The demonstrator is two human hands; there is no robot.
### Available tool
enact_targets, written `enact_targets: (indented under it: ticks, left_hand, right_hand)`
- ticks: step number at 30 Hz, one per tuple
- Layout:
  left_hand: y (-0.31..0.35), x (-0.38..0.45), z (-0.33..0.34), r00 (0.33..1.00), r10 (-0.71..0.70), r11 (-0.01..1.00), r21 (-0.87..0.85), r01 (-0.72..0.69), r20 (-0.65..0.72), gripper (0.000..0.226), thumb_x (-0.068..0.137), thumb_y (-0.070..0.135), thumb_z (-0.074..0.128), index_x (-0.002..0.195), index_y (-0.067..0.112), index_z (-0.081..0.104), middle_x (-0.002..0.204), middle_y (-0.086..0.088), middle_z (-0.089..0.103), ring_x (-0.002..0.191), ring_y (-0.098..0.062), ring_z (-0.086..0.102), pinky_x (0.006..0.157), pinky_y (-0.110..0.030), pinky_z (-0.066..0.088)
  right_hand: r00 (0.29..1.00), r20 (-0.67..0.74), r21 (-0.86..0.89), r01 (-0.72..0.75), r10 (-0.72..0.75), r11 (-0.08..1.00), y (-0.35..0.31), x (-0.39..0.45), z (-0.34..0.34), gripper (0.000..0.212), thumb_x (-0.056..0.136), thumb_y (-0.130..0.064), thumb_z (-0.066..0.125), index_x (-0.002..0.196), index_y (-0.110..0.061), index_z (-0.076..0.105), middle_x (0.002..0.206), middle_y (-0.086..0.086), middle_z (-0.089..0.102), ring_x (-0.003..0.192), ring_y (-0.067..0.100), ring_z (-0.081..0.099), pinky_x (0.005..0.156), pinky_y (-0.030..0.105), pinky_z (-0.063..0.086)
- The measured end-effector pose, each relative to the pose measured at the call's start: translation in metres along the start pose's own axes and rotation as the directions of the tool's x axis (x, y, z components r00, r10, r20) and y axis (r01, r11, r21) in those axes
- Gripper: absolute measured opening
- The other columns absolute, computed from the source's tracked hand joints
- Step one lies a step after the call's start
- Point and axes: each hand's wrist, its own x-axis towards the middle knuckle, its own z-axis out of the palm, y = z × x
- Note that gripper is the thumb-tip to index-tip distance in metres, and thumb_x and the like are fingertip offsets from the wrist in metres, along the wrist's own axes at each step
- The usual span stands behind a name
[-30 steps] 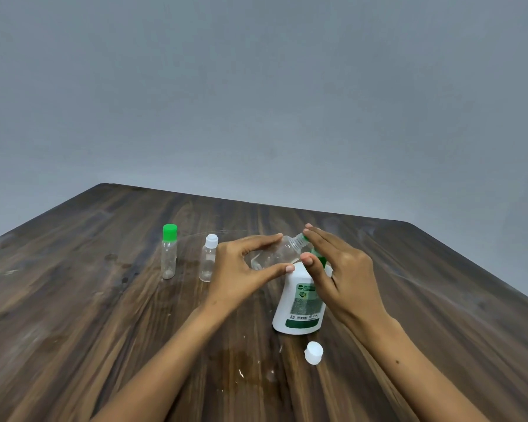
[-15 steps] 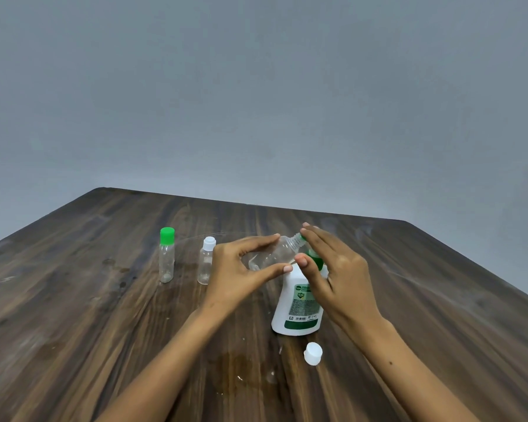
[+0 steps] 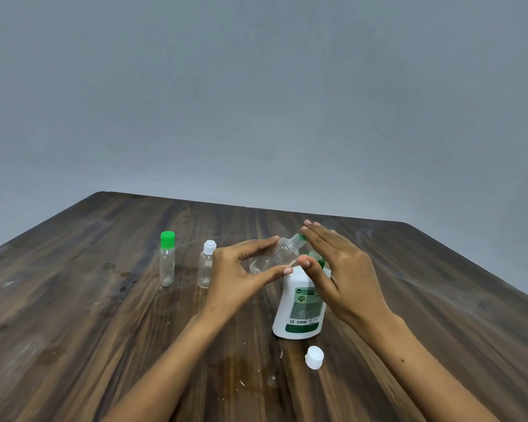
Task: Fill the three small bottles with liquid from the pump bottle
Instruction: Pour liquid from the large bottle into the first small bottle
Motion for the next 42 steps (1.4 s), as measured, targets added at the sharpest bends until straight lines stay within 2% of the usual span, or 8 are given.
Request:
enact_targets:
  ticks: [5, 12, 16, 19, 26, 31, 35, 42]
  left_hand:
    - [-0.001, 0.0, -0.001, 1.0, 0.021, 1.0, 0.019, -0.021, 0.016, 0.059, 0.061, 0.039, 0.083, 0.114, 0.015, 0.072, 0.107, 0.007, 0.072, 0.1, 0.005, 0.066, 0.083, -0.009, 0.05]
    - [0.0, -0.001, -0.001, 1.0, 0.02, 1.0, 0.006, -0.02, 0.001, 0.057, 0.06, 0.034, 0.086, 0.113, 0.016, 0.072, 0.105, 0.012, 0.071, 0.098, 0.005, 0.067, 0.084, -0.01, 0.05]
    - [-0.001, -0.001, -0.001, 0.999, 0.047, 0.998, 0.032, -0.047, 0.016, 0.056, 0.062, 0.037, 0.083, 0.112, 0.016, 0.071, 0.105, 0.012, 0.071, 0.099, 0.005, 0.066, 0.083, -0.008, 0.049]
    - [-0.002, -0.001, 0.0, 0.999, 0.034, 0.999, 0.042, -0.034, 0.011, 0.054, 0.062, 0.029, 0.088, 0.111, 0.015, 0.072, 0.105, 0.011, 0.072, 0.099, 0.004, 0.067, 0.083, -0.009, 0.05]
    - [-0.002, -0.001, 0.0, 0.999, 0.043, 0.998, 0.034, -0.043, 0.017, 0.054, 0.063, 0.032, 0.085, 0.112, 0.014, 0.072, 0.105, 0.009, 0.072, 0.099, 0.005, 0.066, 0.083, -0.009, 0.05]
    - [-0.001, -0.002, 0.0, 1.0, 0.028, 0.999, 0.016, -0.028, -0.008, 0.055, 0.06, 0.033, 0.087, 0.111, 0.022, 0.07, 0.102, 0.018, 0.07, 0.098, 0.005, 0.067, 0.082, -0.008, 0.049]
    - [-0.002, 0.0, 0.001, 0.999, 0.034, 0.999, 0.03, -0.034, 0.006, 0.055, 0.061, 0.033, 0.086, 0.111, 0.016, 0.072, 0.104, 0.016, 0.07, 0.099, 0.006, 0.066, 0.082, -0.008, 0.049]
    - [-0.001, -0.001, 0.001, 1.0, 0.027, 1.0, 0.001, -0.027, -0.014, 0.057, 0.059, 0.033, 0.086, 0.111, 0.017, 0.071, 0.104, 0.011, 0.072, 0.098, 0.005, 0.066, 0.084, -0.008, 0.049]
  right_hand:
    - [0.997, -0.069, 0.005, -0.035, 0.035, 0.999, -0.006, -0.006, 0.009, 0.085, 0.091, -0.072, 0.019, 0.119, -0.008, 0.066, 0.125, 0.007, 0.062, 0.116, 0.022, 0.058, 0.094, 0.036, 0.046]
    - [1.0, -0.015, 0.033, -0.014, 0.015, 0.999, -0.003, 0.0, -0.002, 0.092, 0.087, -0.077, 0.013, 0.123, -0.009, 0.064, 0.13, 0.006, 0.059, 0.122, 0.02, 0.054, 0.097, 0.029, 0.038]
    - [0.996, -0.077, 0.018, -0.044, 0.046, 0.999, -0.007, -0.009, 0.012, 0.088, 0.089, -0.075, 0.018, 0.119, -0.007, 0.066, 0.124, 0.007, 0.063, 0.114, 0.021, 0.06, 0.094, 0.032, 0.043]
    - [0.997, -0.053, 0.087, -0.048, 0.053, 0.995, -0.005, -0.004, 0.005, 0.088, 0.089, -0.075, 0.018, 0.118, -0.009, 0.067, 0.125, 0.006, 0.062, 0.115, 0.02, 0.059, 0.091, 0.037, 0.05]
    - [0.994, -0.099, 0.028, -0.034, 0.037, 0.999, -0.005, -0.011, 0.012, 0.085, 0.091, -0.073, 0.019, 0.117, -0.008, 0.067, 0.123, 0.006, 0.064, 0.111, 0.02, 0.061, 0.089, 0.033, 0.049]
    - [0.997, -0.068, 0.129, -0.024, 0.033, 0.991, 0.0, 0.001, -0.001, 0.085, 0.089, -0.074, 0.017, 0.117, -0.012, 0.068, 0.125, 0.003, 0.062, 0.116, 0.018, 0.059, 0.09, 0.034, 0.051]
    - [0.994, -0.1, 0.094, -0.04, 0.05, 0.995, -0.002, -0.007, 0.009, 0.081, 0.091, -0.072, 0.019, 0.115, -0.013, 0.069, 0.122, 0.002, 0.064, 0.112, 0.017, 0.061, 0.087, 0.03, 0.05]
    - [0.996, -0.079, 0.112, -0.028, 0.037, 0.993, -0.002, -0.001, 0.003, 0.084, 0.09, -0.073, 0.018, 0.117, -0.012, 0.068, 0.124, 0.003, 0.063, 0.114, 0.018, 0.06, 0.088, 0.038, 0.053]
